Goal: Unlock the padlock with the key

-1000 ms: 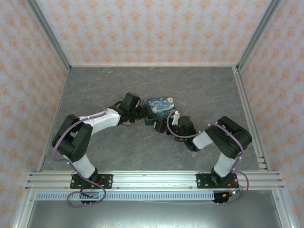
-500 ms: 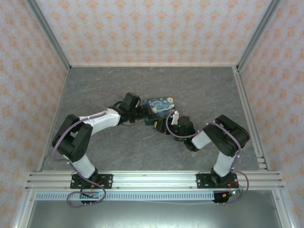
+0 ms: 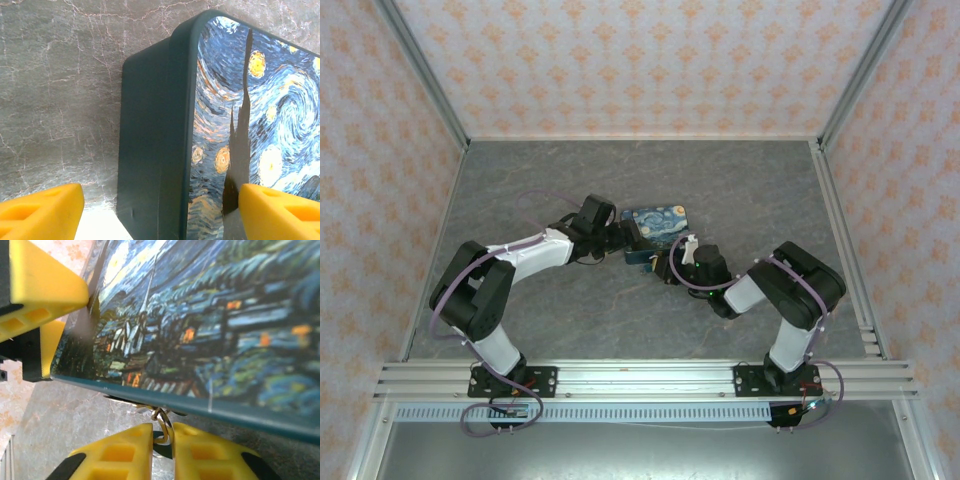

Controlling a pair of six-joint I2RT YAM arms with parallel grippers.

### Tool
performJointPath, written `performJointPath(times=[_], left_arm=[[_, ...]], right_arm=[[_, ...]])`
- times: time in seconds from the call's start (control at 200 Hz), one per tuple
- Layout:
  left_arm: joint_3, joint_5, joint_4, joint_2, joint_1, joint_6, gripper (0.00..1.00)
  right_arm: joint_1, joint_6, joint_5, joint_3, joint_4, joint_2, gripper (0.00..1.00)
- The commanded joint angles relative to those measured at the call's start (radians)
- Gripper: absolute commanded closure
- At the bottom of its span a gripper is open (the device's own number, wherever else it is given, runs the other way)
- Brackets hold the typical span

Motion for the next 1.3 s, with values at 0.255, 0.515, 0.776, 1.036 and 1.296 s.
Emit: performJointPath(times=[0.255, 0.515, 0.776, 1.036, 1.296], left_arm=[[-0.037, -0.058, -0.136, 0.009, -0.006, 0.005, 0.20], [-0.045, -0.070, -0.136, 0.006, -0.006, 0.001, 0.20], [-0.053, -0.069, -0.132, 0.005, -0.006, -0.001, 0.20], [-0.061, -0.070, -0.130, -0.004, -0.009, -0.002, 0.20], [-0.045, -0.068, -0.141, -0.022, -0.009, 0.006, 0.19]], right_arm=[[-0.003, 0.002, 0.038, 0.000, 0.006, -0.016, 1.00], [-0.036, 0.040, 0.041, -0.040, 0.048, -0.050, 1.00], [-0.044, 0.046, 0.044, -0.057, 0.055, -0.081, 1.00], [-0.046, 0.056, 0.063, -0.061, 0.052, -0.127, 1.00], [-0.045, -0.006, 0.122, -0.065, -0.158, -0.263, 1.00]])
